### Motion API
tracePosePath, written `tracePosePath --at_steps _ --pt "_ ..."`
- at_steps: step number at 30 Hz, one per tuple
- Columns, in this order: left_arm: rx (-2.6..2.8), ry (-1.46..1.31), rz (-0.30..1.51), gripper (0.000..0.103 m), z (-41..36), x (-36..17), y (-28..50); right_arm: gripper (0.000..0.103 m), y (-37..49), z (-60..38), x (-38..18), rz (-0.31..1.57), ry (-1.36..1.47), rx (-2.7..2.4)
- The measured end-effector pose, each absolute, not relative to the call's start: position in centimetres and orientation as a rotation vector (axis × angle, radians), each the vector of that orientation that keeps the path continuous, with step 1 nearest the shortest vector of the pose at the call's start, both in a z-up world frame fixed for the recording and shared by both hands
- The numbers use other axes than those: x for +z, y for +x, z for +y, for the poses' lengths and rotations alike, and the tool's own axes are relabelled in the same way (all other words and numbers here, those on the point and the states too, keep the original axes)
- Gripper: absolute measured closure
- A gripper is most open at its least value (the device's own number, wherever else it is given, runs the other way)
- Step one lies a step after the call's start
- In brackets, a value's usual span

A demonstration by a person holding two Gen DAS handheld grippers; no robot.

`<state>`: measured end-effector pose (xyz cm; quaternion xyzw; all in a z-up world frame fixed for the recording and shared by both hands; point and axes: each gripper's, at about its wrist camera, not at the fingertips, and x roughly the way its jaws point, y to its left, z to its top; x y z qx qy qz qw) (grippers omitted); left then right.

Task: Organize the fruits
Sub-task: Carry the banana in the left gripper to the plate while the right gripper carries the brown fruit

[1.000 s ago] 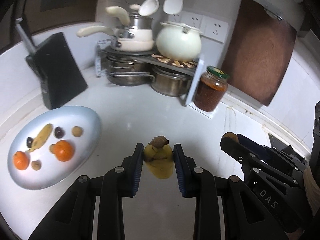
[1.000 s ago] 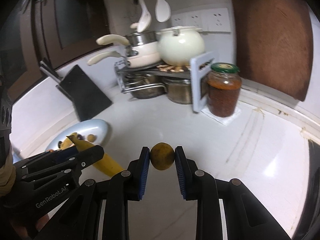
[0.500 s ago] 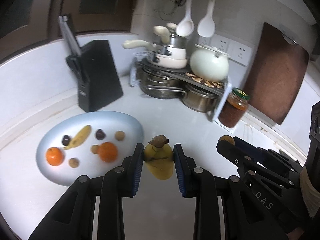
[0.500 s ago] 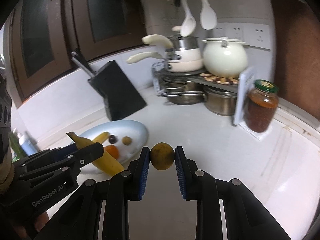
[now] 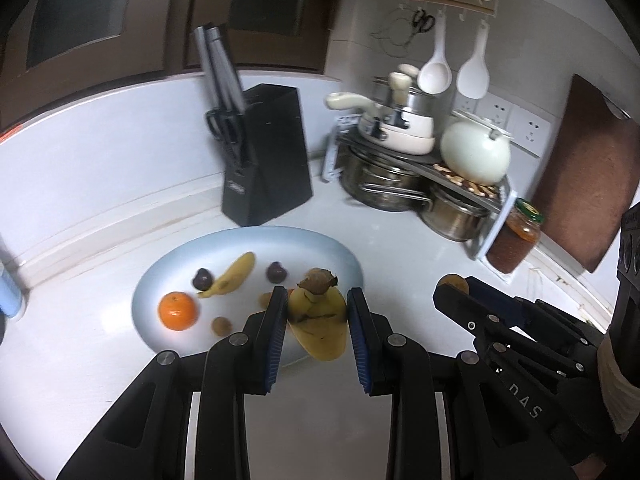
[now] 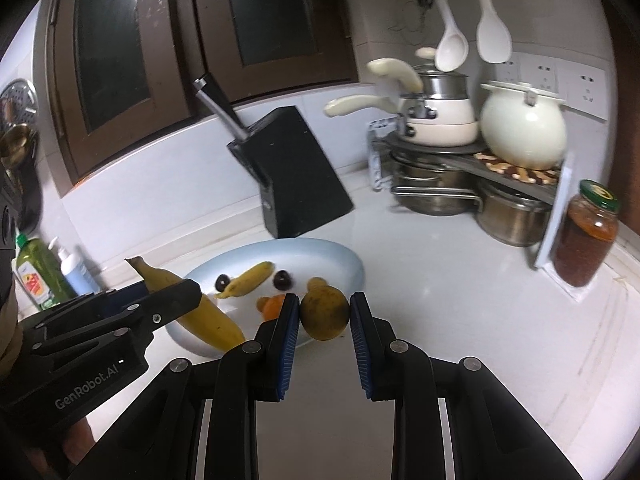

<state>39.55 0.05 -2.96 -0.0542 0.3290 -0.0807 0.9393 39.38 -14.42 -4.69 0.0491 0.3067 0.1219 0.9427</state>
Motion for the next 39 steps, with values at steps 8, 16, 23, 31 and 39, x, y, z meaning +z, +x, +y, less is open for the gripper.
tracePosePath --at_steps 8,16,23,31,39 --pt "-0.123 -0.128 0.708 0.073 2.1 -4.3 40.9 0.076 41.2 -12.2 -5.7 0.655 0.086 0.281" --pt "-0.127 -0.149 0.769 0.073 3.1 -6.4 43.2 0.076 43.4 -11.2 -7.2 0.697 0.076 0.283" --pt "-0.163 -0.168 0.832 0.073 3.3 -8.2 45.9 0.076 45.7 -10.9 -8.7 0.741 0.074 0.27" --pt "-0.156 -0.142 0.857 0.073 3.6 -9.1 47.7 0.076 47.9 -10.4 -10.0 0.77 0.061 0.262" --pt "-0.16 -0.131 0.88 0.073 4.1 -10.0 48.9 0.076 49.6 -9.7 -11.3 0.81 0.057 0.265"
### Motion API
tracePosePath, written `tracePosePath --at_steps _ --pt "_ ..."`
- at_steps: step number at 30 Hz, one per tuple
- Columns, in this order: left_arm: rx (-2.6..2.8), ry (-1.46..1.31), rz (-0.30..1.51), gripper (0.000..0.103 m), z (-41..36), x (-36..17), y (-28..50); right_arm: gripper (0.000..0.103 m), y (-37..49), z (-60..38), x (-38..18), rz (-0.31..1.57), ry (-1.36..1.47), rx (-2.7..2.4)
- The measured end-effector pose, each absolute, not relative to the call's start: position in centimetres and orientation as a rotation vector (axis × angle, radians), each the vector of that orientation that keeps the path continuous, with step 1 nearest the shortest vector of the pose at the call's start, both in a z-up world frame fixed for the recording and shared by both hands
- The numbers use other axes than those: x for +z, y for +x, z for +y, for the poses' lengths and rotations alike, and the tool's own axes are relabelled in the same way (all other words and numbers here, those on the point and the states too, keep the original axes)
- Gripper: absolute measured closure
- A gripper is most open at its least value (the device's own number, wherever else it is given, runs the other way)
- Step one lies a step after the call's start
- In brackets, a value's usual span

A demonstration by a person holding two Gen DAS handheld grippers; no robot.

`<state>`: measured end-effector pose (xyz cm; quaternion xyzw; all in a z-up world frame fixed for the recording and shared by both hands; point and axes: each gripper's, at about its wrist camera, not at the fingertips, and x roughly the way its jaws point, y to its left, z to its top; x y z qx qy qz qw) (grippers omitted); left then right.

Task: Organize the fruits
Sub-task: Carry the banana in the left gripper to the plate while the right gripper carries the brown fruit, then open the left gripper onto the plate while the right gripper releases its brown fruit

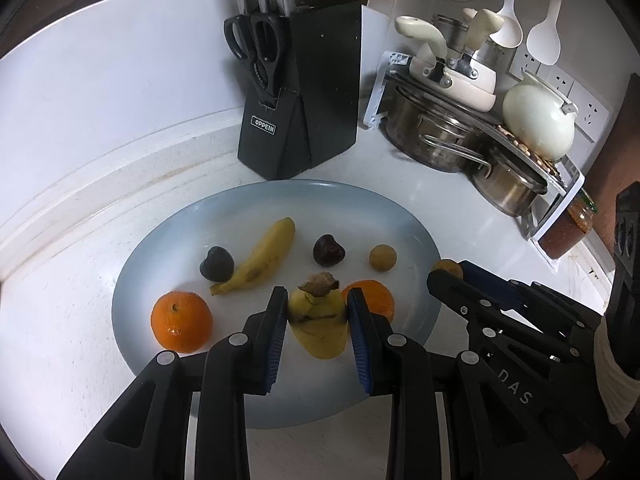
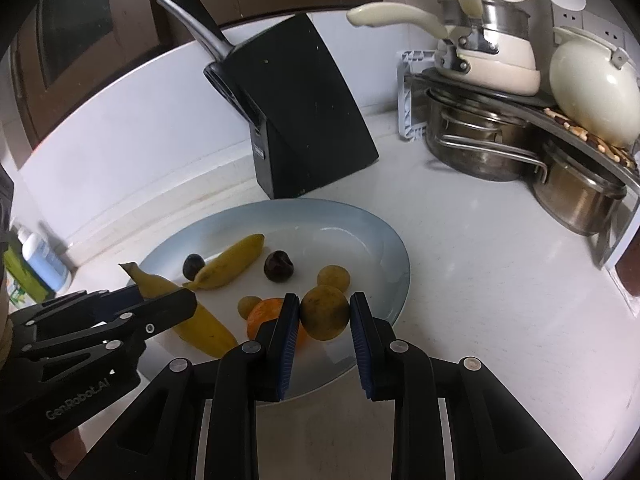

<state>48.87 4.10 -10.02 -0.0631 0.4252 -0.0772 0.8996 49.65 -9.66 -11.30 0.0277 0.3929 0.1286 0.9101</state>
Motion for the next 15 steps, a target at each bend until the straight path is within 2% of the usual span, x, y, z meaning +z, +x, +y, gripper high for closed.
tracePosePath --at_steps 8,12,14,15 --pt "-0.137 -0.112 0.863 0.073 4.3 -9.9 49.3 0.076 51.2 -9.5 -12.3 0.842 0.077 0.268" --pt "-0.133 -0.106 0.864 0.069 4.6 -9.9 49.4 0.073 51.7 -9.3 -12.4 0.845 0.067 0.269" --pt "-0.125 -0.102 0.858 0.065 4.8 -9.8 49.3 0.061 51.8 -9.3 -12.3 0.844 0.071 0.273" --pt "-0.118 -0.099 0.851 0.065 4.8 -9.7 49.2 0.059 51.7 -9.3 -12.1 0.838 0.072 0.269"
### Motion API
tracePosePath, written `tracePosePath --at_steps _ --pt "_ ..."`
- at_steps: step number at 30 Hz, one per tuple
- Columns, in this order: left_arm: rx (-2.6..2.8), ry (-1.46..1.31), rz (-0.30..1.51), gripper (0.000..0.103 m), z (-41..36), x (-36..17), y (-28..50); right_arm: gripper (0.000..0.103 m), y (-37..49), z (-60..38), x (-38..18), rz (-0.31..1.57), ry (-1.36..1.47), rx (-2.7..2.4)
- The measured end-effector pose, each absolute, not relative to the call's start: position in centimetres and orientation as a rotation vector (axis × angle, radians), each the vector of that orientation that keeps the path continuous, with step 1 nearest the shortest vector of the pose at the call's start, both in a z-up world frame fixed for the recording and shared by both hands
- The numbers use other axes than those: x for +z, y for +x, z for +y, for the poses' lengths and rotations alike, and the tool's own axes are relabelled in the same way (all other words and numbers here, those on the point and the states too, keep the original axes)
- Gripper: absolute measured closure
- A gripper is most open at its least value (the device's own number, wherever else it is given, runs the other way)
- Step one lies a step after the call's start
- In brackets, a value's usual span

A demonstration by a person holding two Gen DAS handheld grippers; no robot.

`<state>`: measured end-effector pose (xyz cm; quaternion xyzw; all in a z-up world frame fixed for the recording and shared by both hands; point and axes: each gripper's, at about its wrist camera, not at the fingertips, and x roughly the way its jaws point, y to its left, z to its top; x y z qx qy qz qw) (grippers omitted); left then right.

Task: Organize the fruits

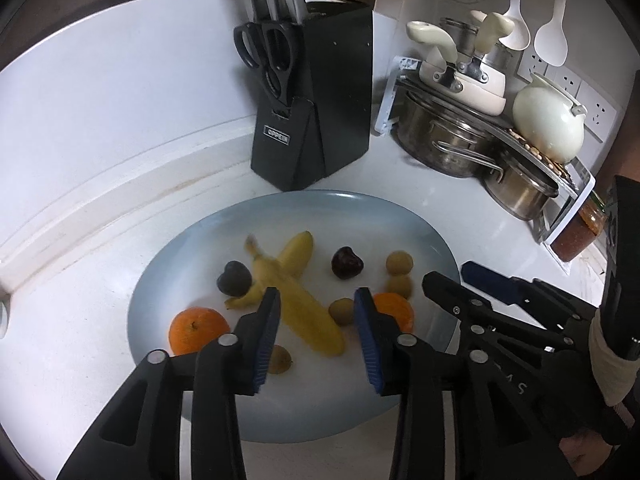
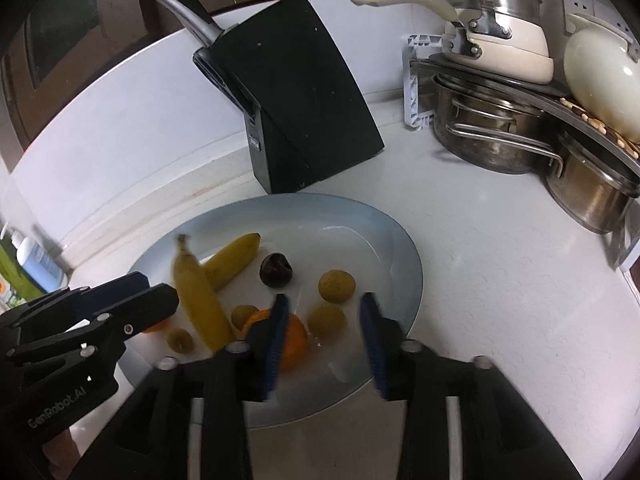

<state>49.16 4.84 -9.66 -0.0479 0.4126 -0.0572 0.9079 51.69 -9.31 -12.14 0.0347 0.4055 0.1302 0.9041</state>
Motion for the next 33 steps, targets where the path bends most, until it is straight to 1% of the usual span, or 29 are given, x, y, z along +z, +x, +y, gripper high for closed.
tracePosePath --at_steps 2,3,6,7,8,9,10,12,13,14,17,19,22,25,28,33 --pt "-0.102 -0.085 0.841 0.063 4.9 -9.5 48.8 0.059 51.5 -9.4 -11.8 0.825 0.065 0.259" --pt "-0.096 -0.08 0.838 0.06 5.0 -9.4 48.7 0.059 51.3 -9.4 -11.6 0.821 0.064 0.259" --pt "-0.071 -0.062 0.821 0.057 5.1 -9.0 48.1 0.058 50.8 -9.5 -11.1 0.805 0.054 0.249" --pt "-0.062 -0.058 0.817 0.054 5.1 -8.9 47.9 0.057 50.6 -9.5 -10.9 0.801 0.051 0.248" --pt "-0.049 -0.052 0.809 0.052 5.2 -8.7 47.7 0.053 50.3 -9.6 -10.7 0.796 0.047 0.244" --pt "-0.029 -0.044 0.797 0.048 5.2 -8.4 47.3 0.05 50.1 -9.7 -10.5 0.792 0.046 0.237" --pt "-0.012 -0.038 0.789 0.044 5.3 -8.2 47.0 0.049 49.8 -9.8 -10.3 0.787 0.047 0.232" --pt "0.03 -0.023 0.766 0.039 5.4 -7.7 46.4 0.046 49.1 -10.1 -9.8 0.769 0.048 0.212" --pt "0.044 -0.018 0.756 0.037 5.4 -7.4 46.1 0.042 48.9 -10.2 -9.6 0.766 0.047 0.203" --pt "0.054 -0.014 0.747 0.035 5.4 -7.2 45.8 0.038 48.6 -10.3 -9.4 0.763 0.047 0.195" --pt "0.078 0.003 0.708 0.031 5.2 -6.3 44.7 0.036 47.4 -10.8 -8.5 0.742 0.054 0.171" --pt "0.083 0.011 0.685 0.025 4.9 -5.7 43.9 0.032 46.4 -11.2 -7.9 0.729 0.05 0.153" --pt "0.094 0.021 0.647 0.02 4.3 -4.8 42.4 0.028 45.0 -11.9 -7.0 0.701 0.051 0.123" --pt "0.102 0.026 0.606 0.013 3.5 -3.9 40.6 0.021 43.0 -12.8 -5.9 0.666 0.046 0.075" --pt "0.107 0.036 0.567 0.009 2.5 -3.1 38.7 0.018 40.7 -13.9 -4.9 0.624 0.035 0.014" --pt "0.086 0.04 0.526 0.004 0.7 -2.0 35.1 0.013 36.8 -15.9 -3.3 0.58 0.035 -0.031"
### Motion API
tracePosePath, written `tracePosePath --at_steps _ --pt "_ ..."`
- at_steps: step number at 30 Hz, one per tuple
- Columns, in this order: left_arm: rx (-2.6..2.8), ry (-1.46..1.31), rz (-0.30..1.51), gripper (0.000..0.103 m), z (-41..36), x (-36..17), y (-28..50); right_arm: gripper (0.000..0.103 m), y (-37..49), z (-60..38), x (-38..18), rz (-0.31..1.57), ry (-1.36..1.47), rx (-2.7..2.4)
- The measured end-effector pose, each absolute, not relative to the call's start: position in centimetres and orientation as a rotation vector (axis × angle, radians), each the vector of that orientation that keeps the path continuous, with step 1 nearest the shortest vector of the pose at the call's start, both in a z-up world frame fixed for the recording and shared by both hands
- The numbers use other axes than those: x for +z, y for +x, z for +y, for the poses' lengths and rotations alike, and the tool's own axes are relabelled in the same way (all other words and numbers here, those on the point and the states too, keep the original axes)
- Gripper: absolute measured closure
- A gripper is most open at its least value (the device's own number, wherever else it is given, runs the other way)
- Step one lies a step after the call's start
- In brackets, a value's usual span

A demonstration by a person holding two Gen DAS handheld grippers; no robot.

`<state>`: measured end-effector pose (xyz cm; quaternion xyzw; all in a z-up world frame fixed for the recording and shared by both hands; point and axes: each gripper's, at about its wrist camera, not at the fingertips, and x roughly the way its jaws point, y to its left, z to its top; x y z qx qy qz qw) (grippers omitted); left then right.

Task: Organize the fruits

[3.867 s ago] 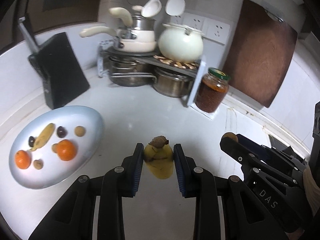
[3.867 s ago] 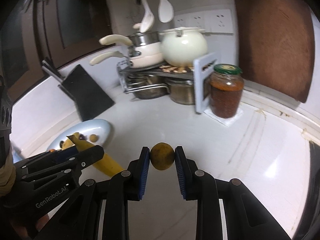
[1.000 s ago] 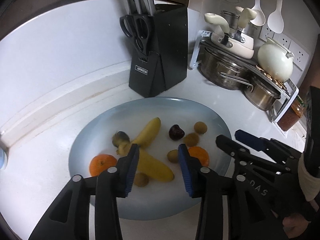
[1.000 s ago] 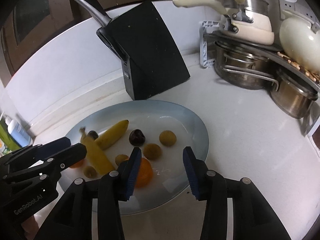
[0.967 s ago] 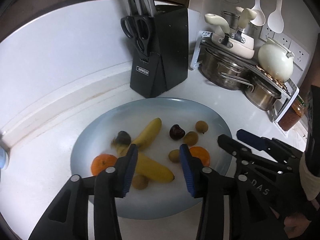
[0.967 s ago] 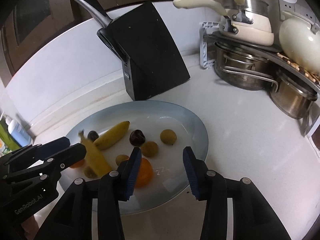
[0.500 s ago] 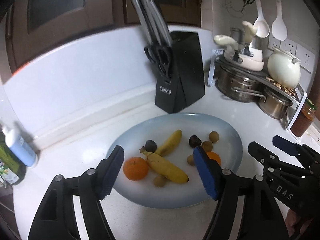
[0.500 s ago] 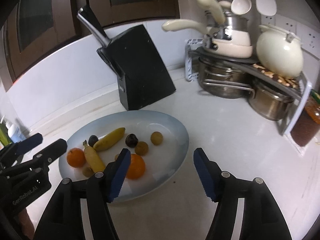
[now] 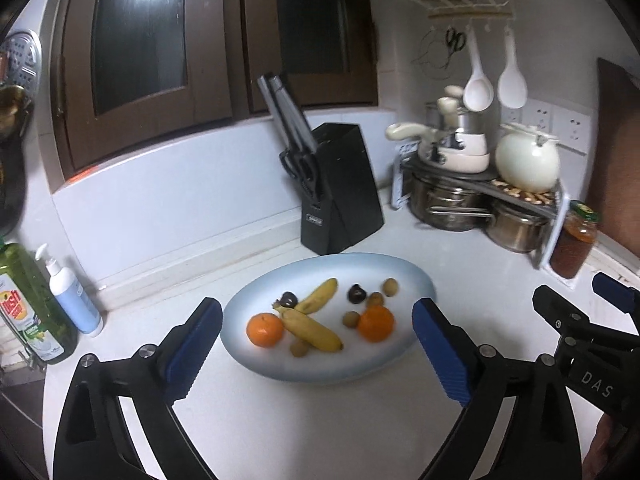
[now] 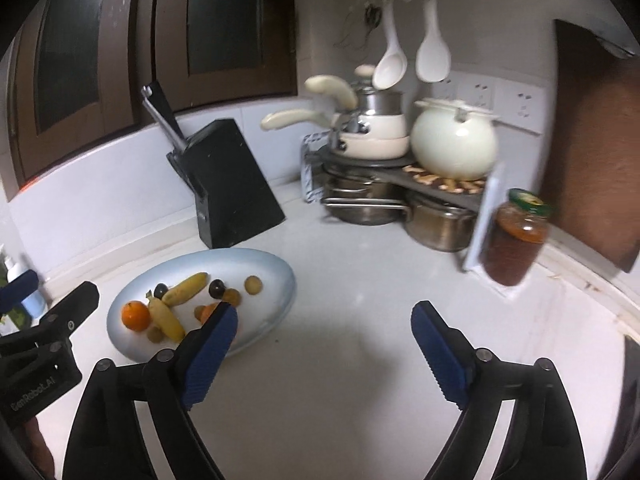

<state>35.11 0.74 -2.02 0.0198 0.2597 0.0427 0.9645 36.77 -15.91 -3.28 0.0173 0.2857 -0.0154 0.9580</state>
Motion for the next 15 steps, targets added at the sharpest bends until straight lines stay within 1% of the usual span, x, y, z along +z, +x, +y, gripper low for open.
tracePosePath --at_steps 5,15 --pt "0.076 0.041 0.492 0.0 -0.8 -1.2 31.7 0.008 33.1 -17.8 -2.3 0.546 0.056 -0.058" --pt "0.032 0.055 0.448 0.0 -2.6 -0.1 26.2 0.008 27.8 -19.6 -1.4 0.534 0.092 -0.09"
